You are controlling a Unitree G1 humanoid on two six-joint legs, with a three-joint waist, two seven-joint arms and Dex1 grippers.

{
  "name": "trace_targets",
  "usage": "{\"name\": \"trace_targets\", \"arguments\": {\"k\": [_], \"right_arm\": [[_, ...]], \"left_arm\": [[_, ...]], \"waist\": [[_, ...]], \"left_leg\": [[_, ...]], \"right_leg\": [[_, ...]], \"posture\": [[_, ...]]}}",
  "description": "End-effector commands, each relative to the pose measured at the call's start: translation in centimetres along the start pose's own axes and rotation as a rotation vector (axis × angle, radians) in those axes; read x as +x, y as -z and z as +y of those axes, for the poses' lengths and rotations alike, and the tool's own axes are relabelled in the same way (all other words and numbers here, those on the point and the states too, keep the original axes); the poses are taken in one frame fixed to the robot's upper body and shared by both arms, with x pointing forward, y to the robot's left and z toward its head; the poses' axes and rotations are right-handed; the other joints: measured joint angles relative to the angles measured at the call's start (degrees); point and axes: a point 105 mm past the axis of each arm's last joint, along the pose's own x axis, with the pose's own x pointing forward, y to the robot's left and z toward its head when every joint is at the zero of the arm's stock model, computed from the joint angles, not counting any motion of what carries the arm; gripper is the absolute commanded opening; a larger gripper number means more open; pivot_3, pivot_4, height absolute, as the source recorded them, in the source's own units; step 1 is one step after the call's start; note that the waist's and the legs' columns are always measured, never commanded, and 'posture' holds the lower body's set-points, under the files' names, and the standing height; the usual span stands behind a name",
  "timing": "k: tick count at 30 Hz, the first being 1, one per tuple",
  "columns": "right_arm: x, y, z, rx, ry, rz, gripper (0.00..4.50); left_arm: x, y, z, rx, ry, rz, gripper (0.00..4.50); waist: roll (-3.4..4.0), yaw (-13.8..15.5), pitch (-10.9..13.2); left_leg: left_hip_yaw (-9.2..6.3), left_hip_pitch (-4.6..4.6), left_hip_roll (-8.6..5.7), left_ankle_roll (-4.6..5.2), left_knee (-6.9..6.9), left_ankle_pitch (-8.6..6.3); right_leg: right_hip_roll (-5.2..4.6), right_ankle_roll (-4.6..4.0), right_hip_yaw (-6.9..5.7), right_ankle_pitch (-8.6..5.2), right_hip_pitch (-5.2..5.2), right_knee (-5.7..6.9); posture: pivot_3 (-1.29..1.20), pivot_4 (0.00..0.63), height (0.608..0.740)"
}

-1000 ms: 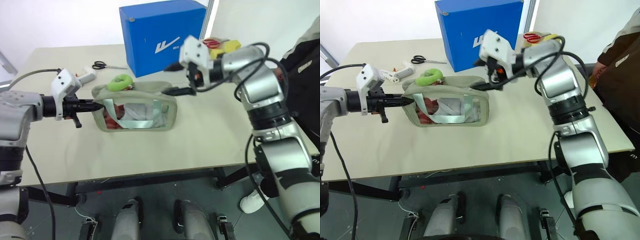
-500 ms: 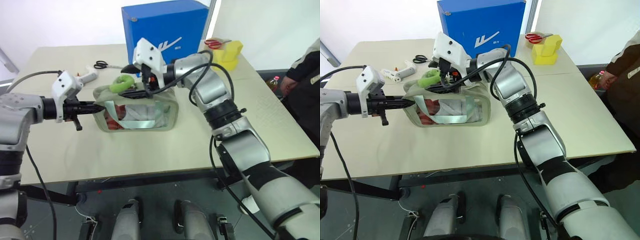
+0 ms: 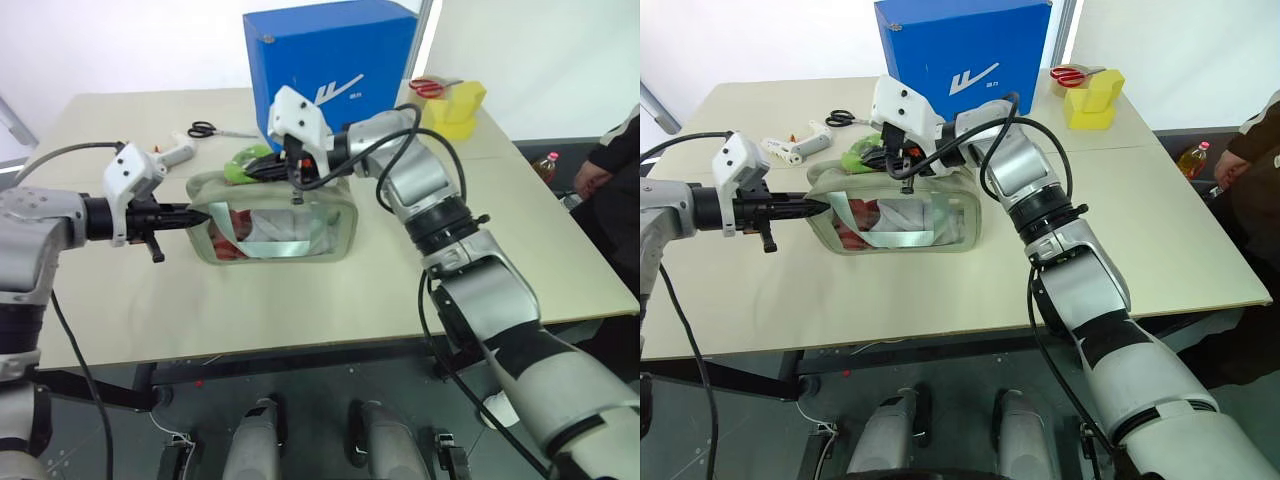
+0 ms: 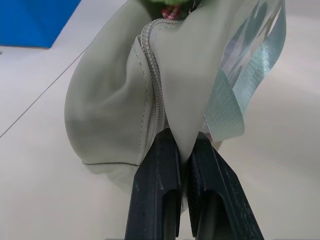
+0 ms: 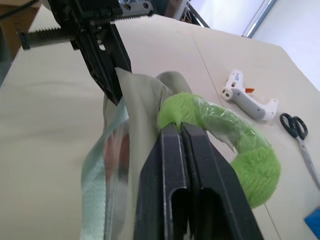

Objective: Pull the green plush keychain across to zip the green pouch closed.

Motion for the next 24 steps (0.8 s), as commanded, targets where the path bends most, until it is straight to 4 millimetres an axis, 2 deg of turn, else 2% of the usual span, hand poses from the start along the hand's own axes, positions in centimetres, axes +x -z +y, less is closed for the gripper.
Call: {"name": "trace_targets", "arguments": {"k": [1, 14, 24], "right_arm": [[-2.2, -2.5, -1.6, -0.086, 0.063, -0.027, 0.03], [-3.0, -2.5, -1.6, -0.072, 0.082, -0.022, 0.03], [-6.4, -2.4, -0.3, -0.040, 0.117, -0.005, 0.03]], "left_arm": [[-0.3, -0.6, 0.2, 0.018, -0.011, -0.010, 0.00], [-0.1, -0.7, 0.6, 0.020, -0.022, -0.018, 0.00], [-0.4, -0.6, 0.6, 0.019, -0.030, -0.012, 0.00]], "waist": [[0.00, 0.0, 0.0], [0.00, 0.0, 0.0], [0.00, 0.1, 0.0]], "left_leg": [[0.00, 0.00, 0.00, 0.00, 0.00, 0.00], [0.00, 0.01, 0.00, 0.00, -0.01, 0.00], [-0.01, 0.01, 0.00, 0.00, -0.02, 0.00]], "right_leg": [[0.00, 0.00, 0.00, 0.00, 0.00, 0.00], [0.00, 0.00, 0.00, 0.00, 0.00, 0.00], [-0.01, 0.00, 0.00, 0.00, -0.01, 0.00]], "posture": [[0.00, 0.150, 0.740], [0.00, 0.150, 0.740], [0.00, 0.150, 0.740]]}}
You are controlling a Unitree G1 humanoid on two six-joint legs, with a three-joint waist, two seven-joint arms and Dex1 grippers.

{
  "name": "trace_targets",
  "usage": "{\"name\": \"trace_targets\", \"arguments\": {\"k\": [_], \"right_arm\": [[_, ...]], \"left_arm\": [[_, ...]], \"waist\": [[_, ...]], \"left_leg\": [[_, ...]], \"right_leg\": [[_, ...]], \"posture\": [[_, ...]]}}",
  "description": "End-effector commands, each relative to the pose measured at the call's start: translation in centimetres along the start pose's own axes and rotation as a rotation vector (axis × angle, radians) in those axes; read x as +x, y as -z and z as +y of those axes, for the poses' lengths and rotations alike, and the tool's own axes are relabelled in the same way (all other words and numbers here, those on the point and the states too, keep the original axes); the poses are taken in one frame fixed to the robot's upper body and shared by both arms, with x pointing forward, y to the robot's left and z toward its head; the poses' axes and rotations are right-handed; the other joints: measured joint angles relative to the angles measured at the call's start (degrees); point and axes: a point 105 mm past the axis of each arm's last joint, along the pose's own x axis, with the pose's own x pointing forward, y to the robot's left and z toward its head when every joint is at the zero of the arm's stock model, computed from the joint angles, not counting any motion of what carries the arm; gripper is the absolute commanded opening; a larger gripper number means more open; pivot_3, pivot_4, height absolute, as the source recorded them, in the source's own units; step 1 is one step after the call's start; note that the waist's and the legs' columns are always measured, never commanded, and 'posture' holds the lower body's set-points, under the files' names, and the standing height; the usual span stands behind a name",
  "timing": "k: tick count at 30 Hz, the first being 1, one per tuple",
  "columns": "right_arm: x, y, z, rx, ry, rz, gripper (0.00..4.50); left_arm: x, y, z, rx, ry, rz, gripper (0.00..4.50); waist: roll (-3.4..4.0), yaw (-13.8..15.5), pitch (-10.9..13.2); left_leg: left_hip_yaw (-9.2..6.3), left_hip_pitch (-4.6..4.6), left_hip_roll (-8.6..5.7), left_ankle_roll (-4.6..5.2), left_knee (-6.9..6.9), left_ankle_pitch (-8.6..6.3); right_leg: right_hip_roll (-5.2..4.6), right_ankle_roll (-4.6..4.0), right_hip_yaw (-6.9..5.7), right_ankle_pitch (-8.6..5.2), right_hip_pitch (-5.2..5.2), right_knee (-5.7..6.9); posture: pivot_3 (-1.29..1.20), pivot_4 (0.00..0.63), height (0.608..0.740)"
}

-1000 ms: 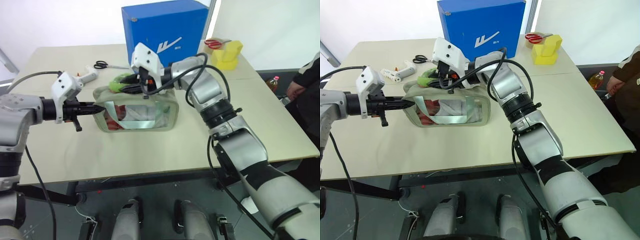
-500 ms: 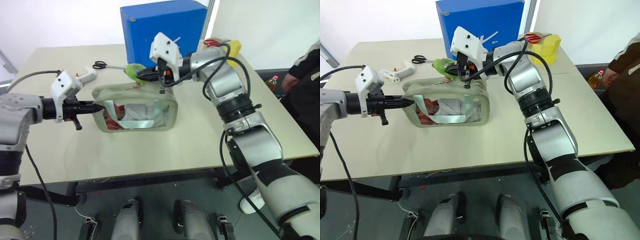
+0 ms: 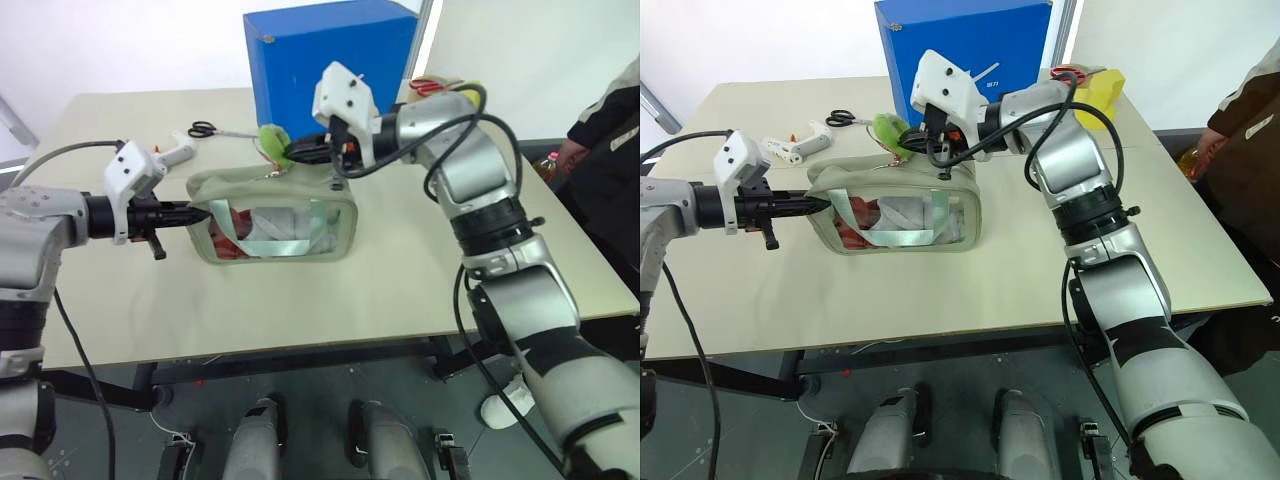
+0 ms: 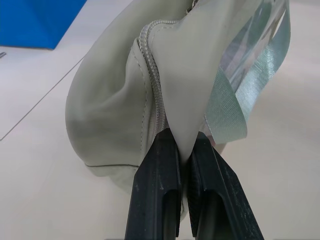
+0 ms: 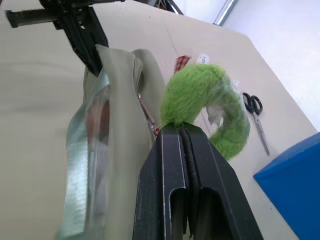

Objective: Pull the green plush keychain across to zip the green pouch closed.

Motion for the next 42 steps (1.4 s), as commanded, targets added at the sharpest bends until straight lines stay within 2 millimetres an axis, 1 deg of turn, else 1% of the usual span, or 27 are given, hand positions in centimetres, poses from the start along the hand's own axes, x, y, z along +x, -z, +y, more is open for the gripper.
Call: {"name": "trace_targets", "arguments": {"k": [1, 5, 10, 14, 15, 17, 19, 20, 21, 23, 25, 27, 30, 32, 34, 37, 42], "right_arm": [[-2.1, -1.6, 0.0, -0.023, 0.042, -0.037, 0.03], [-3.7, -1.4, 0.6, 0.016, 0.081, -0.020, 0.03], [-4.7, -1.0, 1.6, 0.065, 0.099, 0.001, 0.03], [-5.6, 1.1, 3.2, 0.082, 0.073, 0.077, 0.03], [-5.8, 1.5, 3.3, 0.073, 0.072, 0.091, 0.03], [-6.1, 1.7, 2.7, 0.063, 0.097, 0.104, 0.03], [-6.4, 1.5, 1.8, 0.047, 0.106, 0.104, 0.54], [-6.3, 1.3, 0.8, 0.024, 0.122, 0.100, 0.86], [-6.3, 1.1, 0.1, 0.007, 0.133, 0.098, 1.32], [-6.1, 1.0, -1.1, -0.037, 0.160, 0.103, 2.42], [-5.4, 1.3, -1.7, -0.114, 0.152, 0.129, 3.33], [-4.7, 1.8, -1.9, -0.177, 0.128, 0.150, 3.33], [-3.0, 2.5, -2.0, -0.339, 0.096, 0.188, 3.33], [-2.5, 3.0, -2.0, -0.382, 0.079, 0.197, 3.33], [-2.1, 3.4, -2.1, -0.348, 0.076, 0.190, 3.33], [-1.8, 3.4, -2.4, -0.182, 0.071, 0.146, 3.33], [-2.6, 3.9, -2.4, -0.144, 0.009, 0.180, 3.33]], "left_arm": [[-0.6, -0.6, 0.2, 0.030, -0.018, -0.002, 0.00], [-0.4, -0.5, 0.3, 0.030, -0.016, -0.001, 0.00], [-0.1, -0.6, 0.4, 0.035, -0.006, -0.001, 0.00], [0.2, -0.8, 0.4, 0.038, 0.004, -0.002, 0.00], [0.2, -0.8, 0.4, 0.039, 0.007, -0.001, 0.00], [0.3, -0.8, 0.5, 0.040, 0.010, -0.002, 0.00], [0.4, -0.8, 0.5, 0.041, 0.012, -0.002, 0.00], [0.4, -0.8, 0.5, 0.042, 0.013, -0.002, 0.00], [0.4, -0.8, 0.5, 0.043, 0.014, -0.001, 0.00], [0.5, -0.9, 0.5, 0.042, 0.016, -0.003, 0.00], [0.4, -0.9, 0.5, 0.042, 0.013, -0.004, 0.00], [0.5, -0.8, 0.5, 0.042, 0.011, -0.004, 0.00], [0.3, -0.8, 0.3, 0.041, 0.011, -0.005, 0.00], [0.3, -0.8, 0.3, 0.041, 0.009, -0.005, 0.00], [0.1, -0.7, 0.2, 0.040, 0.006, -0.004, 0.00], [0.0, -0.7, 0.3, 0.039, -0.004, -0.002, 0.00], [-0.4, -0.5, 0.2, 0.038, -0.015, 0.000, 0.00]], "waist": [[0.00, 0.0, 0.0], [0.00, 0.0, 0.0], [0.00, 0.0, 0.0], [-0.01, 0.3, 0.0], [-0.01, 0.3, 0.0], [-0.01, 0.2, 0.0], [-0.01, 0.1, 0.0], [0.00, 0.0, 0.0], [0.00, 0.0, 0.0], [0.00, 0.0, 0.0], [0.00, 0.1, 0.0], [0.00, 0.0, 0.0], [0.00, 0.0, 0.0], [0.00, 0.0, 0.0], [0.00, 0.0, 0.0], [0.00, 0.0, 0.0], [0.00, 0.0, 0.0]], "left_leg": [[0.01, 0.00, 0.00, 0.00, 0.00, 0.00], [0.00, 0.00, 0.00, 0.00, 0.01, 0.00], [0.00, 0.00, 0.00, 0.00, 0.00, -0.01], [0.00, -0.01, 0.00, 0.00, 0.00, -0.01], [0.01, -0.04, 0.00, 0.00, 0.01, -0.01], [0.02, -0.05, -0.01, 0.00, 0.02, -0.01], [0.02, -0.04, -0.01, 0.00, 0.01, -0.01], [0.02, -0.03, 0.00, 0.00, 0.00, -0.01], [0.03, -0.03, 0.00, 0.00, 0.00, -0.01], [0.04, -0.05, 0.00, 0.00, 0.00, -0.01], [0.04, -0.04, 0.00, 0.00, -0.02, -0.01], [0.04, -0.04, 0.00, 0.00, -0.03, -0.01], [0.07, -0.05, -0.01, 0.00, -0.03, -0.01], [0.08, -0.06, -0.01, 0.00, -0.03, -0.01], [0.08, -0.06, -0.01, 0.00, -0.03, -0.01], [0.08, -0.03, -0.01, 0.00, 0.00, 0.00], [0.08, -0.02, -0.01, 0.01, 0.03, 0.00]], "right_leg": [[0.00, 0.00, 0.00, 0.00, 0.00, 0.00], [-0.01, -0.01, 0.00, 0.00, -0.01, -0.01], [-0.01, -0.01, 0.01, 0.00, -0.03, -0.01], [-0.02, -0.02, 0.01, -0.01, -0.01, -0.06], [-0.04, -0.02, 0.01, -0.01, -0.02, -0.08], [-0.05, -0.02, 0.01, 0.00, -0.02, -0.11], [-0.05, -0.03, 0.01, 0.00, -0.05, -0.10], [-0.04, -0.02, 0.01, 0.00, -0.06, -0.10], [-0.04, -0.02, 0.01, 0.00, -0.07, -0.10], [-0.04, 0.00, 0.01, -0.01, -0.09, -0.11], [-0.04, -0.02, 0.01, 0.00, -0.08, -0.16], [-0.04, -0.03, 0.00, 0.01, -0.04, -0.20], [-0.04, -0.03, 0.00, 0.01, -0.04, -0.22], [-0.04, -0.02, 0.00, 0.01, -0.06, -0.20], [-0.04, -0.02, 0.00, 0.01, -0.06, -0.16], [-0.04, -0.03, 0.01, 0.02, -0.02, -0.06], [-0.04, -0.03, 0.01, 0.02, -0.01, -0.03]], "posture": [[0.00, 0.150, 0.740], [0.00, 0.150, 0.740], [0.00, 0.150, 0.740], [0.00, 0.150, 0.740], [0.00, 0.150, 0.740], [0.00, 0.150, 0.740], [0.00, 0.150, 0.740], [0.00, 0.150, 0.740], [0.00, 0.150, 0.740], [0.00, 0.150, 0.740], [0.00, 0.150, 0.740], [0.00, 0.150, 0.740], [0.00, 0.150, 0.740], [0.00, 0.150, 0.740], [0.00, 0.150, 0.740], [0.00, 0.150, 0.740], [0.00, 0.150, 0.740]]}}
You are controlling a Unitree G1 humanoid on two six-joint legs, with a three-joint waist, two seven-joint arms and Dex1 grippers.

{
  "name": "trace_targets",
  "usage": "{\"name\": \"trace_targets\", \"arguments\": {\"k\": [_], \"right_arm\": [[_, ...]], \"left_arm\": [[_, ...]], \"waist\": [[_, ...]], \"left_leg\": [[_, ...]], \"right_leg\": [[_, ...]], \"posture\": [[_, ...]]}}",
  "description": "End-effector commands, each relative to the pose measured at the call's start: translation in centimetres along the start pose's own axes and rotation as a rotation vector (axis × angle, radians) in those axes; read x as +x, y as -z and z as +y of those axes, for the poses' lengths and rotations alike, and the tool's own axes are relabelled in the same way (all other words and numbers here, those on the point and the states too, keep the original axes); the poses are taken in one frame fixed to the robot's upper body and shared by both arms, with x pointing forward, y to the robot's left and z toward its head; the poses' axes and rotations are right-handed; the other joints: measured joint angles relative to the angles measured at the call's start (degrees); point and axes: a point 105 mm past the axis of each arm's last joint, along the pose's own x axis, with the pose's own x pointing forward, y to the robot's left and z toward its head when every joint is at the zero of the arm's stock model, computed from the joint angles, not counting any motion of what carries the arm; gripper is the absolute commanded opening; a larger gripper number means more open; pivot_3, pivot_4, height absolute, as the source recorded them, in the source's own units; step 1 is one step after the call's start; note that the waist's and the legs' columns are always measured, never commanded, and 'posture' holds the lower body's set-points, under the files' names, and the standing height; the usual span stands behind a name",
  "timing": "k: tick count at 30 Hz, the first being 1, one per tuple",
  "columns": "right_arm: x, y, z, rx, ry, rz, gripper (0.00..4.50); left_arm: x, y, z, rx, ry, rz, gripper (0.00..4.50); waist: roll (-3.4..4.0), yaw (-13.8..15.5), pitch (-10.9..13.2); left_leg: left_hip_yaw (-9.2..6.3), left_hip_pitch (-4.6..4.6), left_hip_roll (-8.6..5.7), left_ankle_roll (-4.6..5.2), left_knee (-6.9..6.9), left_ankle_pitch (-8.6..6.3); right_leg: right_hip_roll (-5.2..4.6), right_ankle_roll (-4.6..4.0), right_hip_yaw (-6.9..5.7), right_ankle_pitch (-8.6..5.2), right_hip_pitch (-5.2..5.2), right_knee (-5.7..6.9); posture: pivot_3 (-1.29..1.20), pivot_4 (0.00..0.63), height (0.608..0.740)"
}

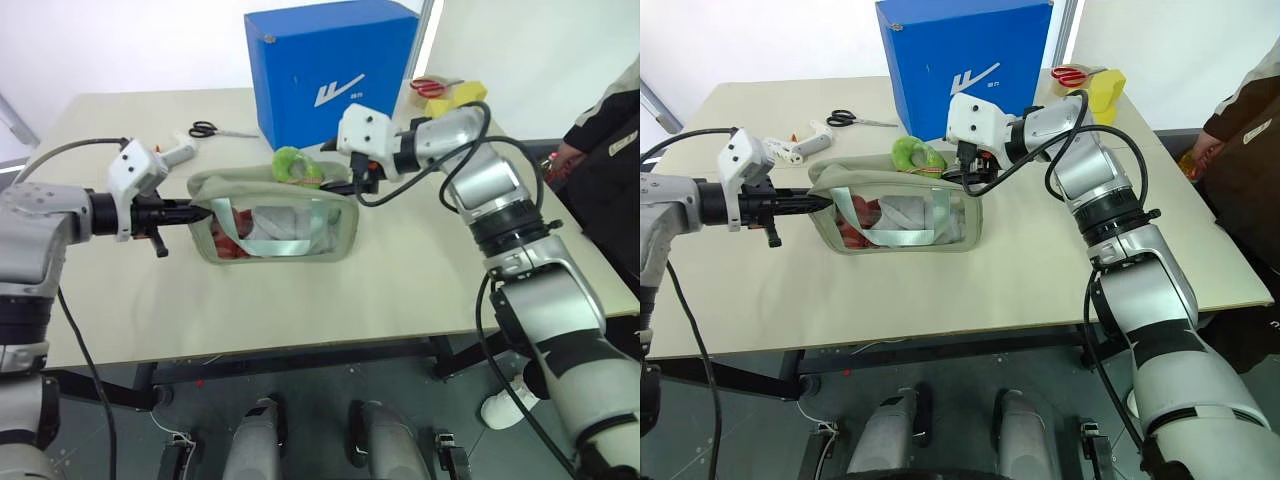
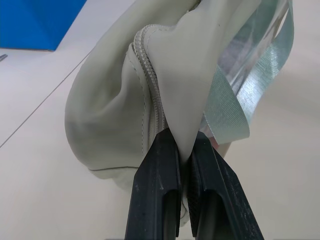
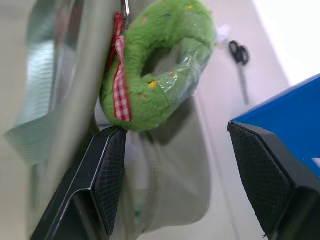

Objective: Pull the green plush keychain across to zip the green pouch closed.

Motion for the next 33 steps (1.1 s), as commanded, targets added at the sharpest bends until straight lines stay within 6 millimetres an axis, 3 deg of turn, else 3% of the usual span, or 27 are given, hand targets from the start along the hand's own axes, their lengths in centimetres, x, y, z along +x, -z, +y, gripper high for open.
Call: {"name": "trace_targets", "arguments": {"k": [1, 7, 12, 21, 24, 29, 33], "right_arm": [[-1.8, -1.3, -1.5, 0.002, 0.010, -0.029, 3.33], [-2.8, -3.0, -3.0, 0.081, 0.005, -0.081, 3.33], [-0.8, -5.2, -2.7, 0.185, -0.012, -0.191, 3.33], [2.1, -4.5, -1.5, 0.206, -0.019, -0.179, 3.33], [2.3, -3.9, -1.2, 0.189, -0.028, -0.157, 2.53], [2.4, -3.2, -1.2, 0.158, -0.016, -0.129, 0.04], [1.7, -3.9, -2.1, 0.167, 0.016, -0.158, 0.04]], "left_arm": [[-0.7, -0.4, 0.2, 0.018, -0.023, -0.004, 0.00], [-0.7, -0.5, 0.2, 0.025, -0.028, -0.005, 0.00], [-0.5, -0.7, 0.4, 0.031, -0.026, -0.009, 0.00], [-0.5, -0.8, 0.3, 0.036, -0.023, -0.009, 0.00], [-0.6, -0.8, 0.3, 0.034, -0.025, -0.007, 0.00], [-0.6, -0.7, 0.3, 0.033, -0.026, -0.006, 0.00], [-0.5, -0.7, 0.3, 0.032, -0.025, -0.006, 0.00]], "waist": [[0.00, 0.0, 0.0], [0.01, -0.2, 0.0], [0.01, -0.2, 0.0], [0.01, -0.1, 0.0], [0.01, -0.1, 0.0], [0.01, -0.1, 0.0], [0.01, -0.1, 0.0]], "left_leg": [[0.00, 0.00, 0.00, 0.00, 0.00, 0.00], [0.00, 0.02, 0.00, 0.00, -0.03, 0.00], [0.00, 0.04, 0.01, -0.01, -0.04, 0.00], [0.00, 0.00, 0.01, 0.00, -0.03, 0.00], [0.00, 0.00, 0.01, 0.00, -0.03, 0.00], [0.00, 0.01, 0.00, 0.00, -0.03, 0.00], [0.00, 0.01, 0.00, -0.01, -0.03, 0.00]], "right_leg": [[0.00, 0.00, 0.00, 0.00, 0.00, 0.00], [0.00, 0.00, 0.00, 0.00, -0.03, 0.02], [0.01, 0.00, 0.00, 0.00, -0.02, 0.03], [0.01, 0.00, 0.00, 0.00, -0.02, 0.02], [0.01, 0.00, 0.00, 0.00, -0.02, 0.02], [0.01, 0.01, 0.00, 0.00, -0.02, 0.03], [0.01, 0.01, 0.00, 0.00, -0.01, 0.03]], "posture": [[0.00, 0.150, 0.740], [0.00, 0.150, 0.740], [0.00, 0.150, 0.740], [0.00, 0.150, 0.740], [0.00, 0.150, 0.740], [0.00, 0.150, 0.740], [0.00, 0.150, 0.740]]}}
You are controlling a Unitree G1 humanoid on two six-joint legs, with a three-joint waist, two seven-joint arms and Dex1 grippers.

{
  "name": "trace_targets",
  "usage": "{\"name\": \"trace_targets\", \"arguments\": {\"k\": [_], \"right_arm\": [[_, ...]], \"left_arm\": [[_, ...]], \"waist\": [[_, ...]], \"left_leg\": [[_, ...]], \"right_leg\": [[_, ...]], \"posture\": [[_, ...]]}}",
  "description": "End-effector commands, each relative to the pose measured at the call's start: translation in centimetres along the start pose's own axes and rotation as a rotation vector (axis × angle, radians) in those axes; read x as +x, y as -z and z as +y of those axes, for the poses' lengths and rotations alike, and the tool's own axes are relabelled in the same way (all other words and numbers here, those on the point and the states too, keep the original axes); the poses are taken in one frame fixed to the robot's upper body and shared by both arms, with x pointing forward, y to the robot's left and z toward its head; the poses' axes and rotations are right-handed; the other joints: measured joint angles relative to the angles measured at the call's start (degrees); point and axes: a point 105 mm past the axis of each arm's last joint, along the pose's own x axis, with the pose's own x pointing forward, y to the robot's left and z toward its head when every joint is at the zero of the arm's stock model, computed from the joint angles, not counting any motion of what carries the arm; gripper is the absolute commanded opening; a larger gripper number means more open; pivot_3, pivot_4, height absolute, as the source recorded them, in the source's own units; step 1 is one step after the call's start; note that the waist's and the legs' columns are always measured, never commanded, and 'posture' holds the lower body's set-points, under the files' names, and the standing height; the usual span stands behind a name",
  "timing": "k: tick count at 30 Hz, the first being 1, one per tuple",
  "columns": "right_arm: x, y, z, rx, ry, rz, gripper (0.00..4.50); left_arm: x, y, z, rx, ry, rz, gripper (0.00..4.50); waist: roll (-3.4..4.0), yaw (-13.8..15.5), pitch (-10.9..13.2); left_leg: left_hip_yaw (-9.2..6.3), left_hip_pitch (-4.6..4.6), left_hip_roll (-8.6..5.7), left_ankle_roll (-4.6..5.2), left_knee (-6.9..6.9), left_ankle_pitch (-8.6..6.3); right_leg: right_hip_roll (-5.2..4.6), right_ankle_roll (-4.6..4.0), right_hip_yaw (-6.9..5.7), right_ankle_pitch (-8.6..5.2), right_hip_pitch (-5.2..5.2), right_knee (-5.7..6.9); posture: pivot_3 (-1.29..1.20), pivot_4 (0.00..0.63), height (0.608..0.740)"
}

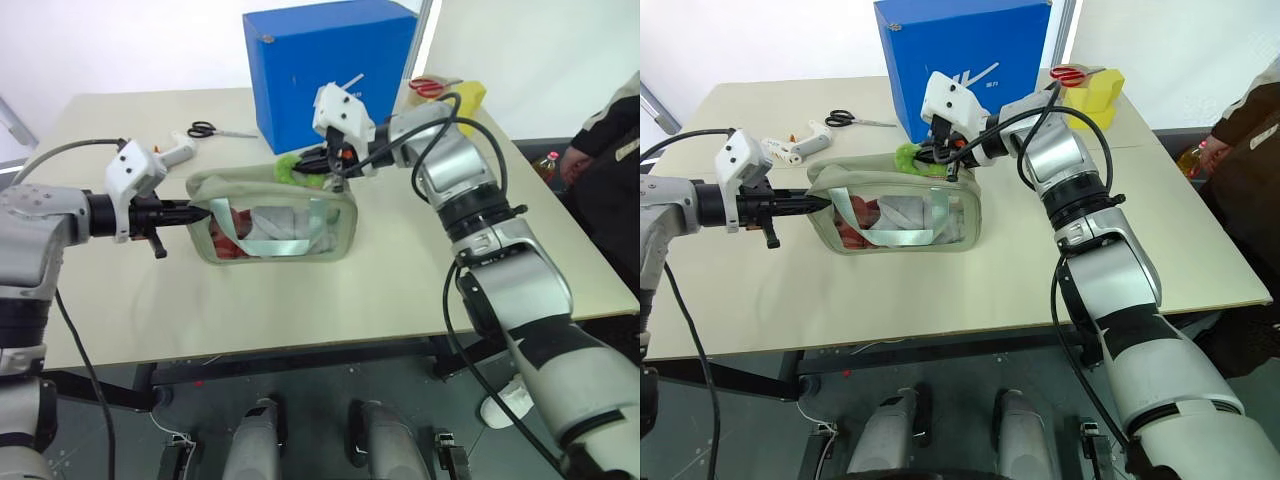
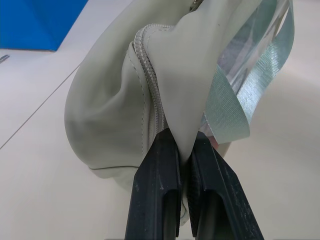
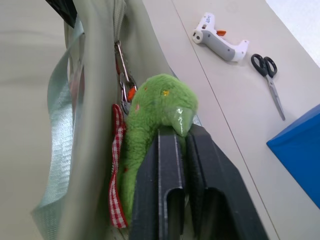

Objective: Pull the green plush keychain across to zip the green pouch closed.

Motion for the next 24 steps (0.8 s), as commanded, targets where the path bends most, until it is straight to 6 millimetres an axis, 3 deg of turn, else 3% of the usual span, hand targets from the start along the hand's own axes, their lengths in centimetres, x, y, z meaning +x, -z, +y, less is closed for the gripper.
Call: {"name": "trace_targets", "arguments": {"k": [1, 7, 11, 16, 20, 22, 24], "right_arm": [[-1.5, -2.5, -1.5, -0.033, 0.061, -0.065, 0.04], [-5.7, -3.3, -2.8, -0.023, 0.140, -0.077, 0.04], [-9.9, -0.1, -3.3, -0.056, 0.258, 0.068, 0.04], [-13.9, 6.1, -3.0, -0.108, 0.395, 0.316, 0.04], [-14.4, 9.4, -2.4, -0.088, 0.444, 0.394, 0.04], [-13.9, 10.9, -2.1, -0.026, 0.480, 0.382, 0.04], [-11.8, 12.1, -1.2, 0.067, 0.491, 0.319, 0.04]], "left_arm": [[-0.4, -0.7, 0.1, 0.031, -0.011, -0.009, 0.00], [-0.6, -0.5, 0.1, 0.027, -0.016, -0.005, 0.00], [-0.9, -0.4, 0.1, 0.024, -0.019, 0.002, 0.00], [-0.9, -0.2, 0.3, 0.009, -0.027, 0.006, 0.00], [-0.7, -0.2, 0.2, 0.004, -0.023, 0.006, 0.00], [-0.6, -0.3, 0.2, 0.003, -0.020, 0.007, 0.00], [-0.6, -0.3, 0.2, 0.004, -0.020, 0.010, 0.00]], "waist": [[0.00, 0.0, 0.0], [0.00, 0.1, 0.0], [-0.02, 0.3, 0.0], [-0.02, 0.2, 0.0], [-0.01, -0.1, 0.0], [-0.01, -0.1, 0.0], [-0.03, -0.1, 0.0]], "left_leg": [[0.00, 0.00, 0.00, 0.00, 0.00, 0.00], [0.00, -0.02, 0.00, 0.00, 0.01, 0.00], [-0.02, -0.01, 0.00, 0.00, 0.01, 0.00], [0.00, 0.00, 0.00, 0.00, 0.01, -0.01], [0.03, 0.05, -0.01, 0.00, 0.00, 0.00], [0.02, 0.09, 0.00, 0.00, 0.00, 0.00], [0.02, 0.10, 0.00, 0.00, 0.00, 0.00]], "right_leg": [[0.00, 0.00, 0.00, 0.00, 0.00, 0.00], [0.00, 0.00, 0.00, 0.00, 0.00, -0.01], [-0.01, 0.00, 0.00, -0.02, 0.01, -0.04], [-0.02, 0.00, 0.02, -0.02, 0.00, -0.06], [-0.02, 0.01, 0.09, -0.02, -0.02, -0.04], [0.00, 0.02, 0.10, -0.03, 0.00, -0.02], [0.00, 0.02, 0.10, -0.03, 0.02, -0.03]], "posture": [[0.00, 0.150, 0.740], [0.00, 0.150, 0.740], [0.00, 0.150, 0.740], [0.00, 0.150, 0.740], [0.00, 0.150, 0.740], [0.00, 0.150, 0.740], [0.00, 0.150, 0.740]]}}
